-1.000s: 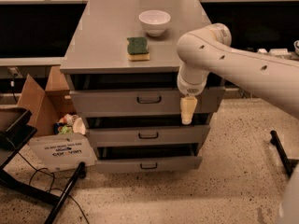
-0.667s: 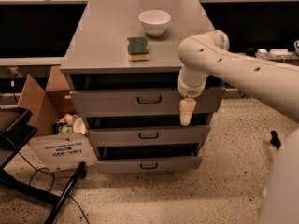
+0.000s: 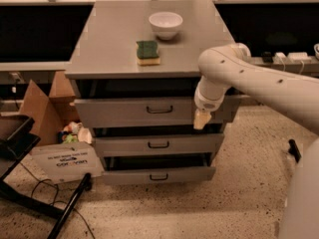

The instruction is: Open top drawer

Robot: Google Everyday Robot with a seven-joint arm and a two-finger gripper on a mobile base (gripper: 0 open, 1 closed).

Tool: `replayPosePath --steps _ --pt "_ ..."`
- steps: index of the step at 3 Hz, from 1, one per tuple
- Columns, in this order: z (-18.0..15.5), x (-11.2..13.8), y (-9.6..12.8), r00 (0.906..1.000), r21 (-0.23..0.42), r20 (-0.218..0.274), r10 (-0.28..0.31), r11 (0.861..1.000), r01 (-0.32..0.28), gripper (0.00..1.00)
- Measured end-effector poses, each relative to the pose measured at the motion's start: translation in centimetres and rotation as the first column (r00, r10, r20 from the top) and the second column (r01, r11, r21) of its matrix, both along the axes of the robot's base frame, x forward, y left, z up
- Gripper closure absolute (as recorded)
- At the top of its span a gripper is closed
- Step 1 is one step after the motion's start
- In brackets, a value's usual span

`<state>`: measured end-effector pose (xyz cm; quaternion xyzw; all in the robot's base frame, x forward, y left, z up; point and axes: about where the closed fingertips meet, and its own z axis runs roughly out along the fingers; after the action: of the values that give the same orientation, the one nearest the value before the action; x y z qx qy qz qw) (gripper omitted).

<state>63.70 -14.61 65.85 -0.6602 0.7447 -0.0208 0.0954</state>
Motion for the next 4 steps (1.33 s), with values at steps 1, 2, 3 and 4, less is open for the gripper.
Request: replayPosePath --steps 1,2,3,4 --pt "0.9 -0.1 0.0 1.0000 -0.001 0.000 -0.001 1.000 0.001 0.73" --pt "1.8 -0.1 0.0 1.0000 -0.001 0.000 -0.001 1.000 0.001 0.96" --pt "2.2 -0.1 0.0 1.0000 -0.001 -0.001 -0.001 1.000 0.001 1.00" --pt "2.2 -0.1 0.0 1.0000 -0.001 -0.001 -0.001 1.000 0.001 0.82"
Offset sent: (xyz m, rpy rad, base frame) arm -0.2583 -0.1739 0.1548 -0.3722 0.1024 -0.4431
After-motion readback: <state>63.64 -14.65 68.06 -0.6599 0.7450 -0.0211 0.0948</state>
